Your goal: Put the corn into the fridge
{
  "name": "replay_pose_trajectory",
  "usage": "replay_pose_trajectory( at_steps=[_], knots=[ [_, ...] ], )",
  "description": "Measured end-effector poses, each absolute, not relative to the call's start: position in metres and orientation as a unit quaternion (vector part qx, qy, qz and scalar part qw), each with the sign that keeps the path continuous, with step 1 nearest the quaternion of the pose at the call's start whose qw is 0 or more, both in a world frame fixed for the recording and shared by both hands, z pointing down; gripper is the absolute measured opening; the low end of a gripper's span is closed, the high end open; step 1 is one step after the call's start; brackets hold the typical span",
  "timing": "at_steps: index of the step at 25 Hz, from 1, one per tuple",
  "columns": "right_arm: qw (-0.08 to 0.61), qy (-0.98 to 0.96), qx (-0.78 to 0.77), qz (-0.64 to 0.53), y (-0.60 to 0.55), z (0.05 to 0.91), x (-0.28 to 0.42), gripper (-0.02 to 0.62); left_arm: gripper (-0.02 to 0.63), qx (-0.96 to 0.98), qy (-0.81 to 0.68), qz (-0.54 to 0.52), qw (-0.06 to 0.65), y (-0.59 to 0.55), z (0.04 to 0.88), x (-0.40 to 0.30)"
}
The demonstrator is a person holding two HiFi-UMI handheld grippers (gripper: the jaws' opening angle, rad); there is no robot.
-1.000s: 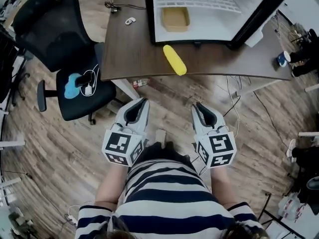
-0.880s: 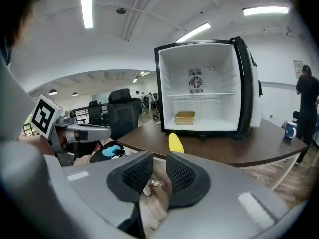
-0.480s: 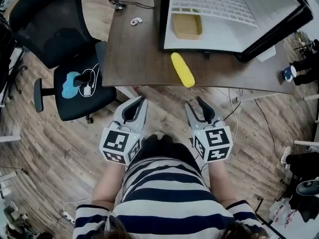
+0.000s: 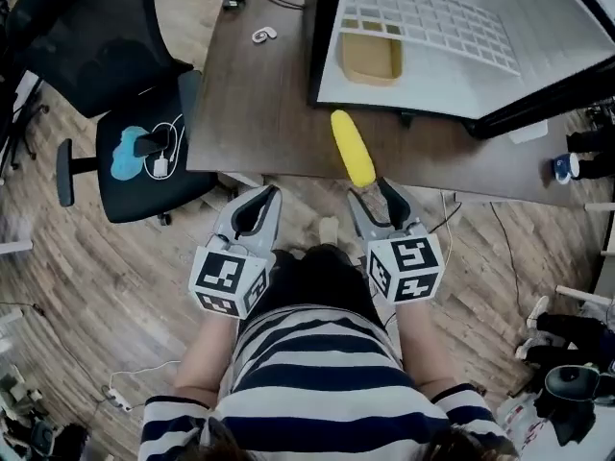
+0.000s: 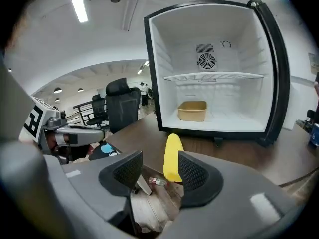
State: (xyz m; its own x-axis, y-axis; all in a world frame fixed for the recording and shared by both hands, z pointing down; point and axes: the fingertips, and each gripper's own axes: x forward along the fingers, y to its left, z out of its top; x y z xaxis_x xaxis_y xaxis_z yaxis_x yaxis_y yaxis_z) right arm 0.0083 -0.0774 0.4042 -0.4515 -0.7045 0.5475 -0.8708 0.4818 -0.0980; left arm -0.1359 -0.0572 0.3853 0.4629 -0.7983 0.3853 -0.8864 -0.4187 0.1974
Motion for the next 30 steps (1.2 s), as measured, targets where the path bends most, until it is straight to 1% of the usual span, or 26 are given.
replay_pose_trajectory(
  at_steps=[6, 16, 20, 26, 30],
  knots=[
    [0.23, -0.837, 0.457, 0.193, -0.115, 0.416, 0.01, 0.239, 0.0, 0.822, -0.523, 0.11, 0.197, -0.082, 0.393, -0.128],
    [0.27, -0.845, 0.412, 0.207, -0.147, 0.458, -0.003, 0.27, 0.0, 0.802, -0.546, 0.113, 0.214, -0.096, 0.414, -0.12],
    [0.289, -0.841, 0.404, 0.213, -0.156, 0.47, -0.009, 0.293, 0.0, 0.794, -0.555, 0.112, 0.222, -0.095, 0.421, -0.123],
    [0.319, -0.831, 0.409, 0.203, -0.162, 0.485, -0.014, 0.299, 0.0, 0.79, -0.56, 0.109, 0.224, -0.094, 0.426, -0.125],
    [0.328, -0.825, 0.407, 0.217, -0.165, 0.495, -0.014, 0.307, 0.0, 0.786, -0.565, 0.106, 0.228, -0.094, 0.431, -0.128]
  ],
)
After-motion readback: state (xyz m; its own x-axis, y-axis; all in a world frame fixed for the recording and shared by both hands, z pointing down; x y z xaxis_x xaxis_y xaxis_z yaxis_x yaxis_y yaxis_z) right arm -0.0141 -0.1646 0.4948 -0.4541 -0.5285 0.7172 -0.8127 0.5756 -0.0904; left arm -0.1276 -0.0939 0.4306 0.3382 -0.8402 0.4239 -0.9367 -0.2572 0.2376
